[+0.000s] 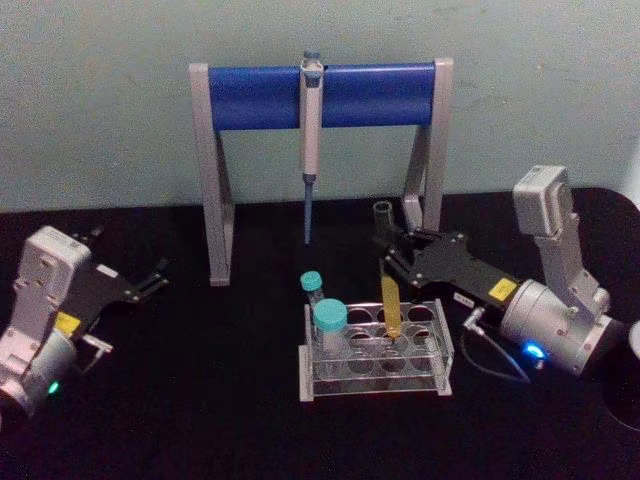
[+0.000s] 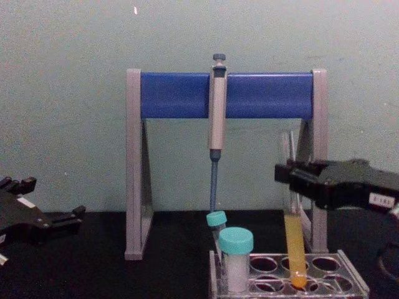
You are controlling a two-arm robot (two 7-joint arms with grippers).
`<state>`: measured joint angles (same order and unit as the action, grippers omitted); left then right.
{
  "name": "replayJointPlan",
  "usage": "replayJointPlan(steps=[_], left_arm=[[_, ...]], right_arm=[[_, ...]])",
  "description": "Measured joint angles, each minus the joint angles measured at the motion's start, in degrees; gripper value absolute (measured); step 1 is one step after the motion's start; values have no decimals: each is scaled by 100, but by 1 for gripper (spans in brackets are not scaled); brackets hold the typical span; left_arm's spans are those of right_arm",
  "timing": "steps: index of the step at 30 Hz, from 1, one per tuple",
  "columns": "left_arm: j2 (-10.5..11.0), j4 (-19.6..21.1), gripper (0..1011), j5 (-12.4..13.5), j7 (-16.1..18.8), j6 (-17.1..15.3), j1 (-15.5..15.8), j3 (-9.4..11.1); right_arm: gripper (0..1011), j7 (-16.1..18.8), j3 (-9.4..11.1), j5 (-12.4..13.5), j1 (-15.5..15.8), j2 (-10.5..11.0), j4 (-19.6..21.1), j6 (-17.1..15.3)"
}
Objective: Pick up the test tube from the test tube rack, shake it, then place it back into the test tube rack.
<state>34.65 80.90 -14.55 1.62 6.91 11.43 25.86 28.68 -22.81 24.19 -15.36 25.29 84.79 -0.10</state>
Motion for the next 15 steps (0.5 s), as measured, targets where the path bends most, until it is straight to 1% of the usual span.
replayJointPlan(steps=[6,11,15], left_arm=[[0,0,1001,0,0,0,0,0],[0,0,1001,0,0,0,0,0],[0,0,1001,0,0,0,0,0]], right_arm=[[229,35,133,220,81,35,209,82],[229,55,269,433,145,22,327,262],[229,-25,372,510,193,-14,364,415]])
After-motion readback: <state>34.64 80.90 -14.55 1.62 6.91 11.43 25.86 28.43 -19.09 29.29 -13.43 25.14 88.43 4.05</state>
